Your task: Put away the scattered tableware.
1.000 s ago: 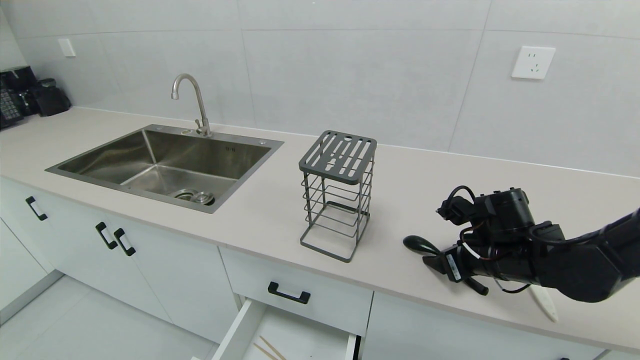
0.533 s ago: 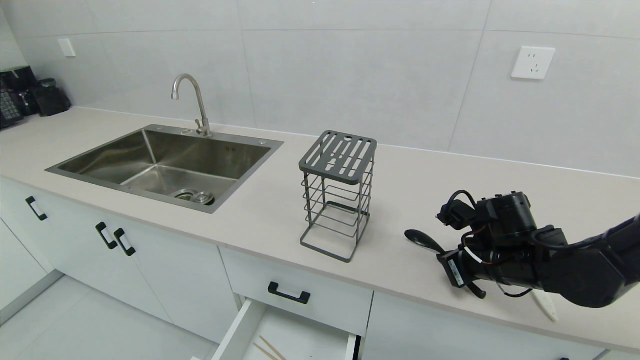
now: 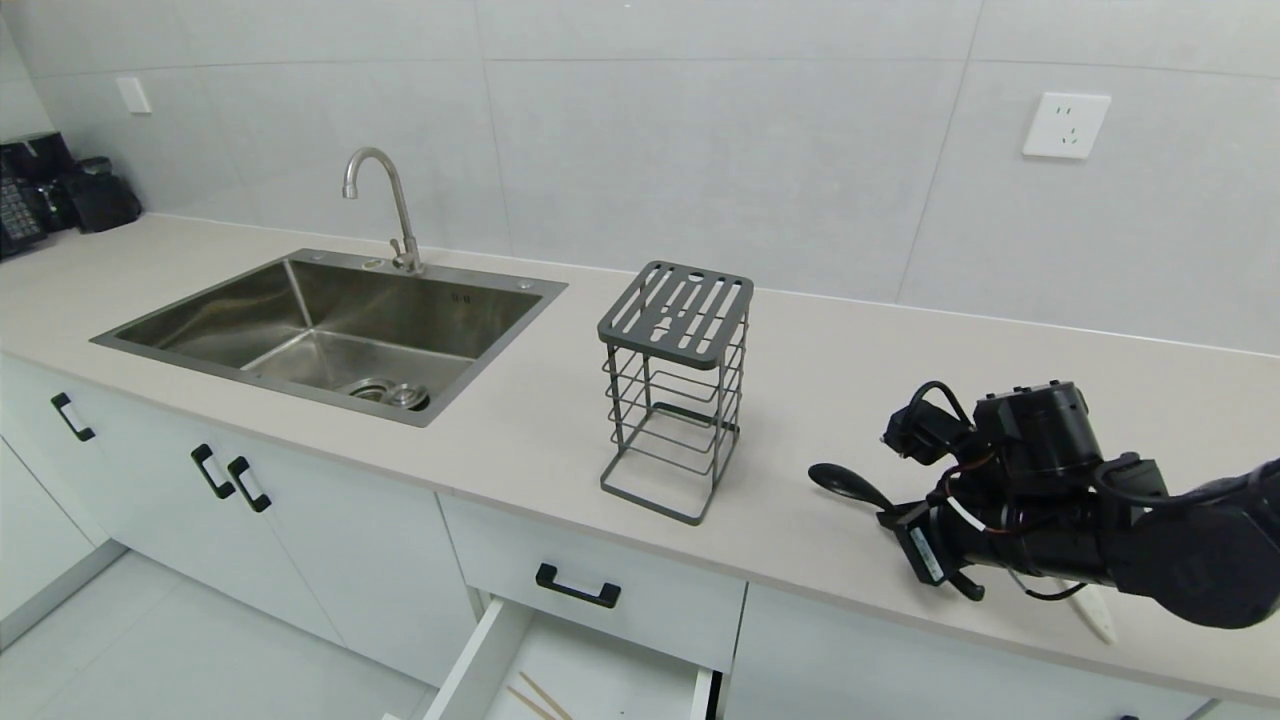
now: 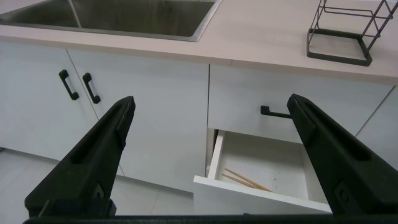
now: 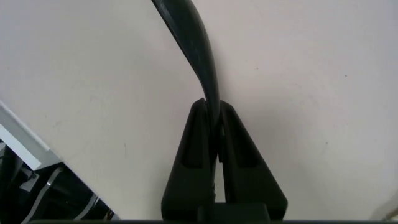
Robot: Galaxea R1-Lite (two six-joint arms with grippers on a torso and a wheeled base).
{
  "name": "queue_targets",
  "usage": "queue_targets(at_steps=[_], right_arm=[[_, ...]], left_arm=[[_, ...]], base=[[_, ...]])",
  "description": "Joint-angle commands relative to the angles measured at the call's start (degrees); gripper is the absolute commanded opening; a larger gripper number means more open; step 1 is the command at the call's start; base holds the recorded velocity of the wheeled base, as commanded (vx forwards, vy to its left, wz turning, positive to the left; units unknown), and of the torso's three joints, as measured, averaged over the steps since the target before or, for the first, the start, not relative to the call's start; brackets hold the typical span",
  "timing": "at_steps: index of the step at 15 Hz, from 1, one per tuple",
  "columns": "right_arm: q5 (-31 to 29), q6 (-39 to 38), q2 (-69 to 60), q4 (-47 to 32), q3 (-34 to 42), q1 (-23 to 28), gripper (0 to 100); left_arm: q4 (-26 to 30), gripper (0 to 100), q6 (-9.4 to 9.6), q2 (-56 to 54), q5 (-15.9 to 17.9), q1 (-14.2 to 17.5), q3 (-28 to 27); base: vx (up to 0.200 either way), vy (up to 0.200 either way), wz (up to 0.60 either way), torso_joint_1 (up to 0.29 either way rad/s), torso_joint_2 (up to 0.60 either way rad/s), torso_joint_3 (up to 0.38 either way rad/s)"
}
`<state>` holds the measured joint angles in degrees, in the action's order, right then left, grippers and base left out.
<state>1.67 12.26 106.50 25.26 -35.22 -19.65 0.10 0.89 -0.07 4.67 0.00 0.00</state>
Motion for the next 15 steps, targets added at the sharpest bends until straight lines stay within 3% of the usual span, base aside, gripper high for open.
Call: queue_targets(at_steps=[1,6,15], right_arm=[[2.9,1.9,-3.9,-0.1,2.3,-0.1,0],[8.5,6.8,-8.0,-2.4,4.6,-0.7,0],[8.0,-4.0,-6.6,-1.1,-0.3,-19.1,0]], left_arm=[[0.0,100,-0.01,0.1,0.0,0.0,0.0],[0.0,100,-0.01,0.1,0.0,0.0,0.0],[0.0,100,-0.01,0.1,0.0,0.0,0.0]], base=[[0.0,0.0,0.0,0.0,0.0,0.0],[0.0,0.0,0.0,0.0,0.0,0.0],[0.0,0.0,0.0,0.0,0.0,0.0]])
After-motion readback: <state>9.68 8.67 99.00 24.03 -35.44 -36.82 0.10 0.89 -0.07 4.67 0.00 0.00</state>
